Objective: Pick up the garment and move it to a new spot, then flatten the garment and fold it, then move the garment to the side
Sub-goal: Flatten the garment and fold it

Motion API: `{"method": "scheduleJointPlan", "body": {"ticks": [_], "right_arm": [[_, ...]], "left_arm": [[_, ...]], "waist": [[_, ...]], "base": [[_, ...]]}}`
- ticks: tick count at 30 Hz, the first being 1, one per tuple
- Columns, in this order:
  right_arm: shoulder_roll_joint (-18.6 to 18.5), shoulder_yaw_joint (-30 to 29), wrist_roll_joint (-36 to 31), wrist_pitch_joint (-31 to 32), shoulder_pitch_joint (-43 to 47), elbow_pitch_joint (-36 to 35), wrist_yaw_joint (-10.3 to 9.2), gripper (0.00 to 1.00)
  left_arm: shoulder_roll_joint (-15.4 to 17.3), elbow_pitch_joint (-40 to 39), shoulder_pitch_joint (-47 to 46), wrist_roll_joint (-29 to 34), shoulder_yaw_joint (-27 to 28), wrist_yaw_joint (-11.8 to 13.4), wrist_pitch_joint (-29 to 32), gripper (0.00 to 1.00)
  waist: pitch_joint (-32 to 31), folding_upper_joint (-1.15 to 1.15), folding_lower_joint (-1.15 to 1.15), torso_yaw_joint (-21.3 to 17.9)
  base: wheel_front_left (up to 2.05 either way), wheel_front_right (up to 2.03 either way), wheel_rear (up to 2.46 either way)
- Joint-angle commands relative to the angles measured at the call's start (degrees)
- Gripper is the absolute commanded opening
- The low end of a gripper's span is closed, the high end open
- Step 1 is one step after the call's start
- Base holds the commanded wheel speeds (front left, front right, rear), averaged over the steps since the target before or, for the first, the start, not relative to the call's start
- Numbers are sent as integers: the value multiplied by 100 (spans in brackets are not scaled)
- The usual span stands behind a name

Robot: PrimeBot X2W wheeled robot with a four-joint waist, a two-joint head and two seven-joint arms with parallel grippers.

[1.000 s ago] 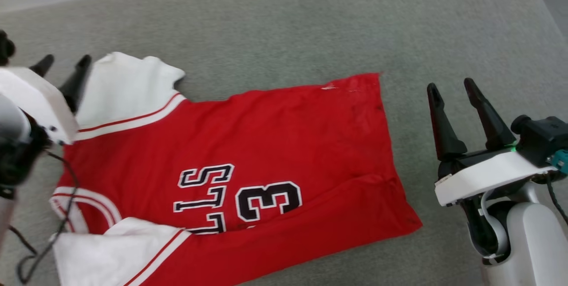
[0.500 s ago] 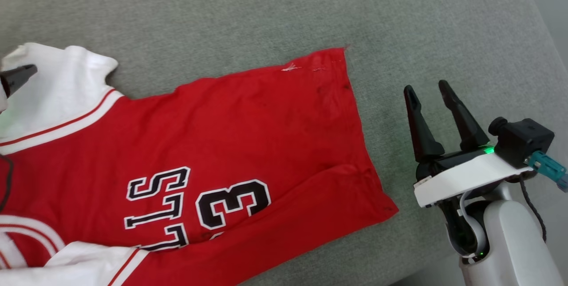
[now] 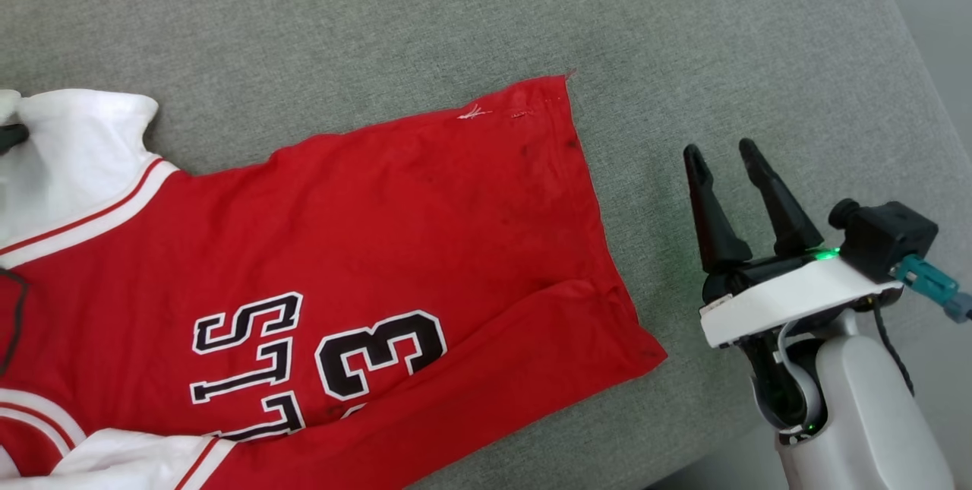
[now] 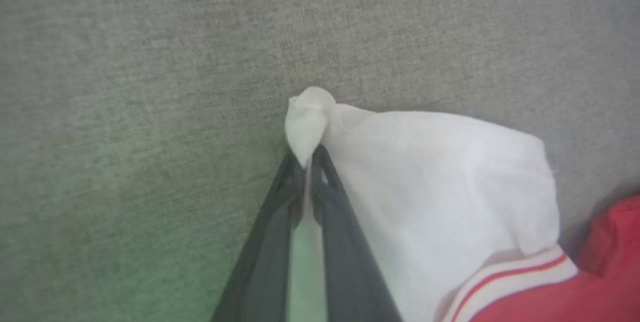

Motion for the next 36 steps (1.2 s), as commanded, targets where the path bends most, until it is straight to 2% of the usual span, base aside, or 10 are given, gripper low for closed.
{"method": "scheduleJointPlan", "body": {"ticks": [1,7,13,19,27,33,34,36], "right_arm": [[17,-12,31,-48,-97,-25,0,100],[1,-103,129,318,-354,146,0,100],[-238,-141,243,1493,-871,604,0,100],[-503,-123,277,2953,-1461,1111,0,100],[-660,29,235,4050,-2170,1814,0,100],[-602,202,330,4971,-2180,2655,0,98],[-596,231,337,5063,-2172,2730,0,45],[-585,261,370,5176,-2230,2788,3,0]], "left_arm": [[-323,140,424,-9,-263,-37,98,0],[-356,68,-25,373,-216,-230,-707,0],[-653,-12,-360,616,-247,-369,-1415,0],[-977,-278,-545,727,-397,-491,-1714,0],[-1129,-677,-499,783,-517,-586,-1917,0],[-1208,-757,-337,716,-581,-660,-2012,0],[-1227,-746,-313,695,-583,-662,-2031,0],[-1257,-721,-276,672,-561,-665,-2105,0]], "waist": [[-17,0,0,19],[-228,0,0,272],[-486,0,0,725],[-525,0,0,1252],[-366,0,0,1711],[-339,0,0,1929],[-350,0,0,1958],[-382,0,0,2005]], "base": [[0,0,0],[0,0,0],[0,0,0],[0,0,0],[0,0,0],[0,0,0],[0,0,0],[0,0,0]]}}
